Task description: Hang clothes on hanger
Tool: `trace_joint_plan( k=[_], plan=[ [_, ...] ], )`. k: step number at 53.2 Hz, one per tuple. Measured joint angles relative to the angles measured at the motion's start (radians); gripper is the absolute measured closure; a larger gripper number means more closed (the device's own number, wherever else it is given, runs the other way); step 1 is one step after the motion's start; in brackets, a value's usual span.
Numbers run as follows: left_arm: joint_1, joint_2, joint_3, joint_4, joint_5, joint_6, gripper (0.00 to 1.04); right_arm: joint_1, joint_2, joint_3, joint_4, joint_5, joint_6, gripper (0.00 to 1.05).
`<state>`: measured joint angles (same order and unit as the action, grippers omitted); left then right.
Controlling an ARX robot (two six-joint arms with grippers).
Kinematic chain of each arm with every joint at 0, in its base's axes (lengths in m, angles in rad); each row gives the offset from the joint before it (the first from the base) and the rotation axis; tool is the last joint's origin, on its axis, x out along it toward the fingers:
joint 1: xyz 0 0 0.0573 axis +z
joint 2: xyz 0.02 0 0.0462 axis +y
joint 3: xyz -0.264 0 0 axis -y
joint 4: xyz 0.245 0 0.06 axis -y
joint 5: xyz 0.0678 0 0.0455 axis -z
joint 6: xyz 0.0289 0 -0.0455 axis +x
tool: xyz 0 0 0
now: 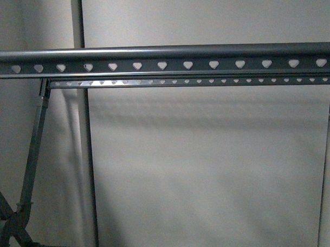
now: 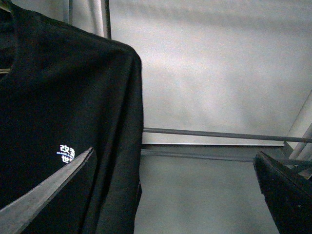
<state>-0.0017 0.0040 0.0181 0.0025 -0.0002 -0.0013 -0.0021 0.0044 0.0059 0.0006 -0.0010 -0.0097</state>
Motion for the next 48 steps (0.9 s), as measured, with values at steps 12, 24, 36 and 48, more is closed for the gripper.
trace_joint_plan(
  k=[12, 24, 36, 48],
  plan=[
    [0.0, 0.0, 0.0, 0.0, 0.0, 0.0, 0.07, 0.0, 0.0, 0.0, 0.0, 0.0, 0.0, 0.07],
    [0.169, 0.468, 0.156, 0.134, -0.064, -0.162, 0.07, 0.0, 0.0, 0.0, 0.0, 0.0, 0.0, 0.07],
    [0.158, 1.056, 0.449, 0.301, -0.297, -0.44, 0.07, 0.0, 0.0, 0.0, 0.0, 0.0, 0.0, 0.07],
    [0.077, 1.419, 0.639, 0.373, -0.374, -0.494, 0.07, 0.0, 0.0, 0.0, 0.0, 0.0, 0.0, 0.07]
  ],
)
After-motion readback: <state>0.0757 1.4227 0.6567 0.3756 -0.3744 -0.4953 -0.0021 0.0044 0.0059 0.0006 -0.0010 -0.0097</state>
